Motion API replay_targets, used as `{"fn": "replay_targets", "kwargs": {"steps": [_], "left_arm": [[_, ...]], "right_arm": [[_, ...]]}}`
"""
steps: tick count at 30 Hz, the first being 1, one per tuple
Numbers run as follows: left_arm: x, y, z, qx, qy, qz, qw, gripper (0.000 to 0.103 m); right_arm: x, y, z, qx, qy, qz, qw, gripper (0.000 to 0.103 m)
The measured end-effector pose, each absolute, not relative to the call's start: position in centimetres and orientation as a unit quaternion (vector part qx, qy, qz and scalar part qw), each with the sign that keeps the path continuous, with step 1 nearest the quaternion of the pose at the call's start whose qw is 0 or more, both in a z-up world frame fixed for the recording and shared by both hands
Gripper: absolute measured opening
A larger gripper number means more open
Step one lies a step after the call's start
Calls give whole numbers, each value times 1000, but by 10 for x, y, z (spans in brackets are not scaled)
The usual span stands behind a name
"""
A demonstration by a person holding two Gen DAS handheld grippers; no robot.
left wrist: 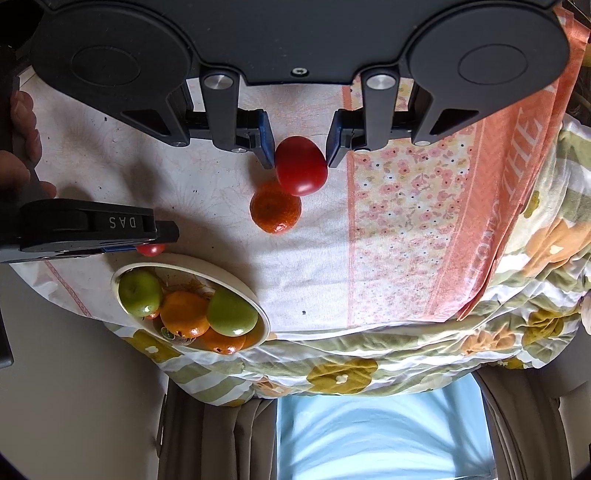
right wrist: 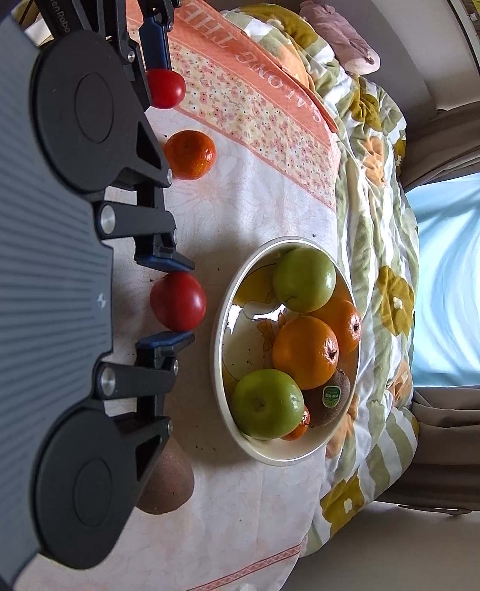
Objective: Organize fruits
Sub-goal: 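Grasp a red tomato with the left gripper while the right gripper grasps the other red tomato, then lower the tomato into the bowl with the left gripper while the right gripper carries its tomato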
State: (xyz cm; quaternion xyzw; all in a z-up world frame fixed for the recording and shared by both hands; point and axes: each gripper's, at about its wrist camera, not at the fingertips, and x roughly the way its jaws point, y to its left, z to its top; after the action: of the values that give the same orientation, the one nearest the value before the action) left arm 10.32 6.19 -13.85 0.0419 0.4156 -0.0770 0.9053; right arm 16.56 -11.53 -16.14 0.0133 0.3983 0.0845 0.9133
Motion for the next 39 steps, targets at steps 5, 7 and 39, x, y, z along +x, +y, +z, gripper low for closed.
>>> {"fn": "replay_targets", "kwargs": {"steps": [5, 7, 39], "left_arm": [[100, 61, -115, 36, 400, -92, 911, 33], [100, 57, -104, 38, 391, -98, 914, 33], [241, -36, -62, 68, 384, -119, 913, 33]], "right_arm": [[154, -120, -136, 17, 388, 78, 918, 49], [151, -123, -124, 20, 385, 76, 920, 49], [244, -216, -70, 43, 376, 103, 920, 49]]}}
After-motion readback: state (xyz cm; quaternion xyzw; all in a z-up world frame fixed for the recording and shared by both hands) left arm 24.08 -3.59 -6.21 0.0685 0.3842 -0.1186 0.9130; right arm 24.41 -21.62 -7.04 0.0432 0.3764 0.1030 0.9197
